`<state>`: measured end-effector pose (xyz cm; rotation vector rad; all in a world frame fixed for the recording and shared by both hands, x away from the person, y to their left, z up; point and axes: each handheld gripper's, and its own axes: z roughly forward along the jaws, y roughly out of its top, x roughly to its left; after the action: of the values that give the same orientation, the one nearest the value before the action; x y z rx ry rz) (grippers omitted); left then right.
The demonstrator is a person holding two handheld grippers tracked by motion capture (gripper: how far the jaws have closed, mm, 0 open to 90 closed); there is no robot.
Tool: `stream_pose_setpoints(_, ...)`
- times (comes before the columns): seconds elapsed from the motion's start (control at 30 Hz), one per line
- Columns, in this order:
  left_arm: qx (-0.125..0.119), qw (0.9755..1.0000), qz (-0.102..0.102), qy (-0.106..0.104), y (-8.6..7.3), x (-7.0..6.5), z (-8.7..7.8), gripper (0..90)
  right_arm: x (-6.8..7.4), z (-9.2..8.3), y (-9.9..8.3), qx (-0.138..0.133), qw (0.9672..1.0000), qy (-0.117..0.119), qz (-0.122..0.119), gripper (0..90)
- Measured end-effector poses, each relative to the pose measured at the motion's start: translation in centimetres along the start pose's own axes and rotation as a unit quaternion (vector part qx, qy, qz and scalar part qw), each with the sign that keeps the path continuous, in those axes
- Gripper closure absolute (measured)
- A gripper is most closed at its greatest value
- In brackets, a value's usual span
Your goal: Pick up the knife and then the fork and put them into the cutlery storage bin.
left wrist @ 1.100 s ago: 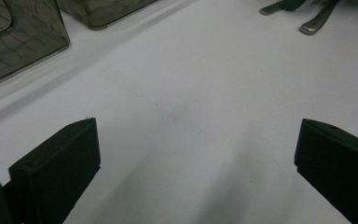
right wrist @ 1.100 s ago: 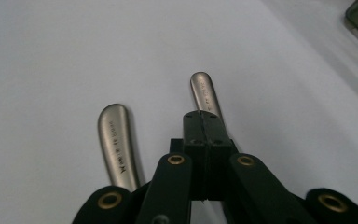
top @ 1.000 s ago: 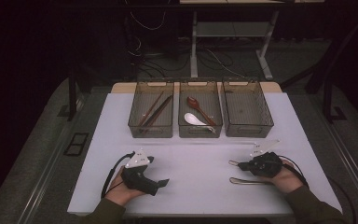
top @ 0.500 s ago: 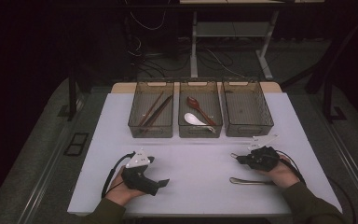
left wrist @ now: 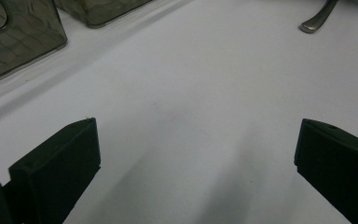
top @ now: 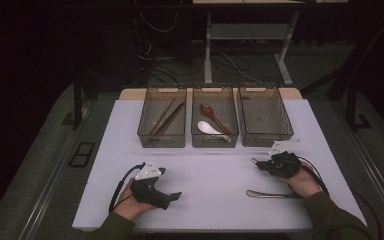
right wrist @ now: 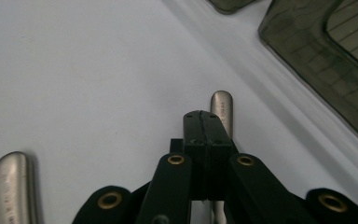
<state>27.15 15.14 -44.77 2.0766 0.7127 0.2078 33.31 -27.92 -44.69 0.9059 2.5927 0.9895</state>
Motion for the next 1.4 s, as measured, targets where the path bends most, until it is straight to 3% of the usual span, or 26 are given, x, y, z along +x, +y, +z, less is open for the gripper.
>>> stream_pose_setpoints(0.27, 0.001, 1.0000, 0.001, 0.001, 0.0, 0.0, 0.0, 0.0, -0.4, -0.5, 0.2, -0.012, 0.9998, -0.003, 0.012, 89.5)
stream_pose_setpoints(0.5, 0.000, 1.0000, -0.001, 0.002, 0.0, 0.1, -0.1, 0.0, -0.4, -2.1, 0.7, -0.024, 0.9990, 0.011, 0.036, 71.2)
stream_pose_setpoints(0.73, -0.001, 1.0000, -0.001, 0.002, 0.0, 0.1, -0.1, 0.0, -0.7, -3.0, 0.6, -0.009, 0.9983, 0.005, 0.057, 54.9)
stream_pose_setpoints(0.93, 0.001, 1.0000, 0.000, 0.001, 0.0, 0.1, -0.1, 0.0, -0.9, -4.2, 0.6, 0.019, 0.9975, -0.011, 0.068, 48.2)
stream_pose_setpoints(1.03, 0.000, 1.0000, -0.001, 0.001, 0.0, 0.1, -0.1, 0.0, -1.1, -4.7, 0.7, 0.039, 0.9968, 0.001, 0.070, 47.1)
stream_pose_setpoints(1.1, 0.000, 1.0000, -0.001, 0.001, 0.0, 0.1, -0.1, 0.0, -1.2, -4.9, 0.7, 0.059, 0.9963, -0.004, 0.062, 46.4)
stream_pose_setpoints(1.27, 0.001, 1.0000, 0.000, 0.000, 0.0, 0.1, -0.1, 0.0, -1.4, -5.2, 0.7, 0.109, 0.9924, -0.005, 0.057, 47.5)
stream_pose_setpoints(1.4, 0.001, 1.0000, 0.000, 0.000, 0.0, 0.1, -0.1, 0.0, -1.4, -4.9, 0.6, 0.151, 0.9869, 0.000, 0.056, 49.1)
